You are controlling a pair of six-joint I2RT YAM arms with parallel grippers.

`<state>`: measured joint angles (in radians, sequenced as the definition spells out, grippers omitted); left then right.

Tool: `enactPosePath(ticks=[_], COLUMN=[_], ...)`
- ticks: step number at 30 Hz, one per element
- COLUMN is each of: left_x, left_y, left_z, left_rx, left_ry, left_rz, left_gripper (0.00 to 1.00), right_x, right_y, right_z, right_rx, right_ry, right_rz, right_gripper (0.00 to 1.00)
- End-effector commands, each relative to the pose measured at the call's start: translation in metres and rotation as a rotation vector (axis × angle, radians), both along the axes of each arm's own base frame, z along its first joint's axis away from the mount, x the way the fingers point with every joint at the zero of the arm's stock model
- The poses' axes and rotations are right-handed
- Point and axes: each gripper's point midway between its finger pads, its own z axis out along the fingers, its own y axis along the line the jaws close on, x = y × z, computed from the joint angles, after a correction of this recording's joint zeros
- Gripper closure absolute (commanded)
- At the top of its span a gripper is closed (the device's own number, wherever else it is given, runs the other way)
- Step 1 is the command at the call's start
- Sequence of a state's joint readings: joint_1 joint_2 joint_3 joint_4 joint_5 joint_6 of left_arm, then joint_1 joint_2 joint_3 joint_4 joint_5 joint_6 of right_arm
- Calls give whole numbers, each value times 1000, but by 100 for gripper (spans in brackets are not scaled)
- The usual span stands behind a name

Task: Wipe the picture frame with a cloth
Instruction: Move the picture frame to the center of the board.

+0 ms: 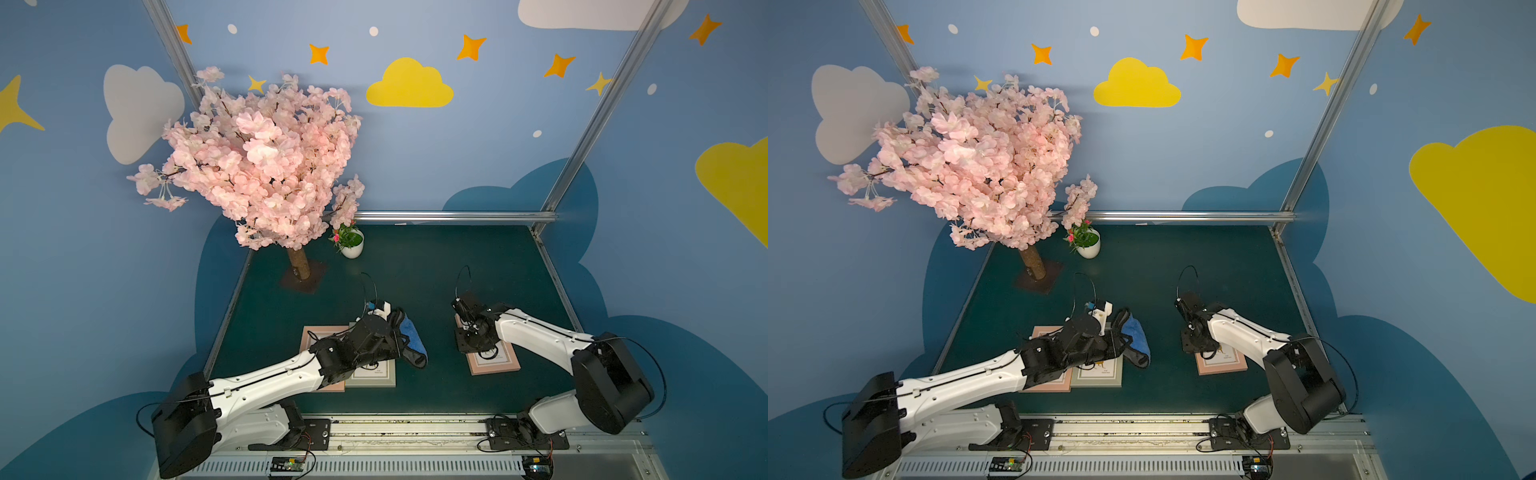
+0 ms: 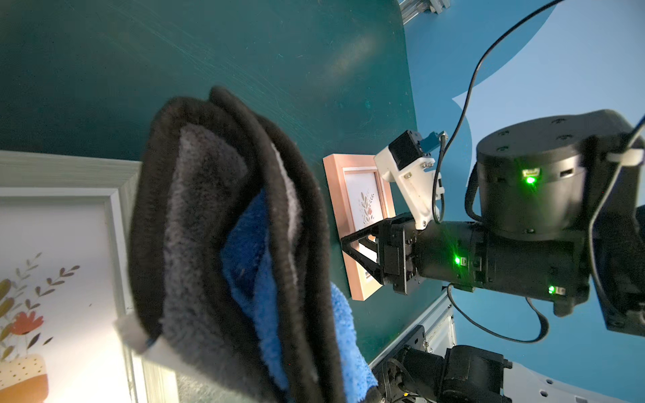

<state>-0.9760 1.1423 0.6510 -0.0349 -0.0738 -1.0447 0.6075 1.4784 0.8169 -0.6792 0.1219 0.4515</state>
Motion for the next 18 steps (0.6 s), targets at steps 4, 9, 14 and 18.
enactPosePath(ticks=[4,9,14,18], left_x=[0,0,1,1], left_y=[1,0,0,0], left_z=[6,6,7,9], left_rx=[-26,-27,-31,-32], left_ry=[-17,-17,-20,-24], left_rz=[5,5,5,5], left_gripper=[97,97,97,97], right_x=[-4,-7,-8,-10], right_y=[0,0,-2,-2], right_z=[-2,-3,-4,-5], right_rx=[-8,-5,-14,-20], right_ry=[49,60,67,89], right_rz=[2,-1,-12,-22], right_gripper=[63,58,55,57])
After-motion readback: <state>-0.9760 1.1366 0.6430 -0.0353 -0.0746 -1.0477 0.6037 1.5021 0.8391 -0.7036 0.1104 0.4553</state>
